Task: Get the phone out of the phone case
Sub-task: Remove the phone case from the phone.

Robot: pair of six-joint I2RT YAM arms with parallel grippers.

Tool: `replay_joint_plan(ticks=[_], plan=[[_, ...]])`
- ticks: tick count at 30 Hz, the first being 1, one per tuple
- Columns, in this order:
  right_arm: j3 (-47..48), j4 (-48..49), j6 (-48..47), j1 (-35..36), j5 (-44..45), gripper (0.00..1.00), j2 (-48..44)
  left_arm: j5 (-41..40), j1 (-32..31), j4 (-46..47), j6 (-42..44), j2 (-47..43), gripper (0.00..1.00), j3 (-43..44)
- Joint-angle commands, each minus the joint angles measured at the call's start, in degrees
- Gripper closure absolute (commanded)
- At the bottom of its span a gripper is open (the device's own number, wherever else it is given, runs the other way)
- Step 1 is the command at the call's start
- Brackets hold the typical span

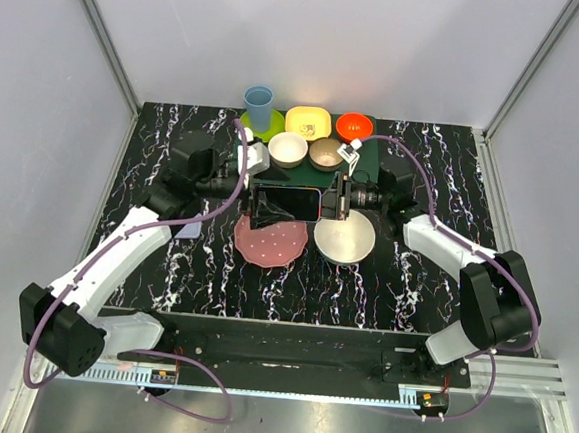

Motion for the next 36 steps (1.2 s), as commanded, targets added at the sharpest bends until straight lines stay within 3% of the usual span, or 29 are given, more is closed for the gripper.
replay_joint_plan(ticks=[1,6,13,36], plan=[[3.76,1.26,-1.25,1.02,-4.02,1.0,-0.4,-2.62,-1.71,-7.31,10.82,0.74,0.01,4.38],[4.2,-0.15,-2.13,1.54,-4.81,1.0,0.12,-6.49,-4.96,-15.04,19.86,1.53,0.01,6.14],[4.47,-0.68,-2.65,1.9,-4.9,1.0,0.04,-14.13,-9.18,-16.2,25.16,1.45,0.01,5.35],[4.73,-1.29,-2.83,2.16,-5.34,1.0,0.12,-24.68,-13.05,-14.44,28.85,3.82,0.01,4.47]])
